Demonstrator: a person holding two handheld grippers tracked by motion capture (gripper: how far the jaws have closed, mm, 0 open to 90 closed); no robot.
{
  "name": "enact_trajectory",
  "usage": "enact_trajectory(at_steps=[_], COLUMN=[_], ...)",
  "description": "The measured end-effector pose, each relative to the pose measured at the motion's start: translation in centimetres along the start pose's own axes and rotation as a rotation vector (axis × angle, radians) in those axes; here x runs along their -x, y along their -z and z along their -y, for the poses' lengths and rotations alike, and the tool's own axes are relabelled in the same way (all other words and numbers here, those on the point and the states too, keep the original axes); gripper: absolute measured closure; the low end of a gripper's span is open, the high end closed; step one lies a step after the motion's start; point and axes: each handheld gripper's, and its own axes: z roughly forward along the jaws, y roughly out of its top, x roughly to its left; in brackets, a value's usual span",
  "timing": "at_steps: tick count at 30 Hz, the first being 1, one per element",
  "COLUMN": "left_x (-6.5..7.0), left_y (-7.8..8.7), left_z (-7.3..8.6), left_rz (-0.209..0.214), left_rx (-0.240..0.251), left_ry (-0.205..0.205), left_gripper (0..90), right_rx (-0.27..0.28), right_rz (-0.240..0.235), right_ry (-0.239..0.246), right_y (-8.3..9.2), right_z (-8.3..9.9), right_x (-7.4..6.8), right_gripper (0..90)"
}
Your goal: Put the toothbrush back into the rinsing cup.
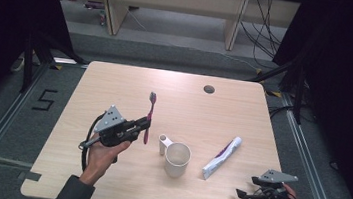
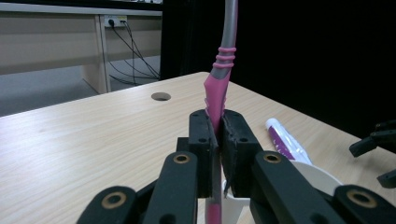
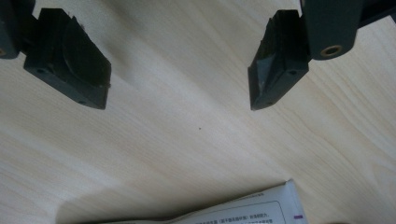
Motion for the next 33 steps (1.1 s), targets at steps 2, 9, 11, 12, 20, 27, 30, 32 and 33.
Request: enact_trajectory(at_steps=[2,9,11,12,20,27,30,32,33], left_x=[0.2,1.0,1.2,1.3,1.5,1.6,1.6,1.6,1.7], left_y=[-0.3,-1.5,-1.8,-2.0,-3.1,-3.9,-4.2,-4.3,-4.4], left_z=[-0.1,-0.8,-1.0,-1.1,-1.4,-1.3,-1.1,-0.9,-0.9], left_rz=[0.006,0.031,0.028,0.029,0.031,0.034,0.034,0.037,0.035], left_rx=[0.004,0.020,0.023,0.026,0.037,0.032,0.031,0.027,0.023], left_ry=[-0.003,-0.011,-0.013,-0.013,-0.010,-0.011,-0.010,-0.011,-0.009], left_gripper=[82.7,82.6,82.7,82.6,82.7,82.6,82.6,82.6,82.6], right_rx=[0.001,0.000,0.003,0.003,0.001,0.000,0.004,0.000,0.000], right_rz=[0.001,-0.004,0.000,0.000,0.001,-0.002,-0.003,-0.008,-0.008], right_ry=[-0.003,0.000,-0.002,0.002,0.008,0.015,0.023,0.018,0.017], right_y=[0.0,0.0,0.0,0.0,0.0,0.0,-0.1,-0.1,-0.1], right_z=[0.0,0.0,0.0,0.0,0.0,0.0,-0.1,0.0,0.0], right_x=[0.0,0.0,0.0,0.0,0.1,0.2,0.2,0.2,0.2], right_gripper=[22.1,22.1,22.1,22.1,22.1,22.2,22.2,22.1,22.1])
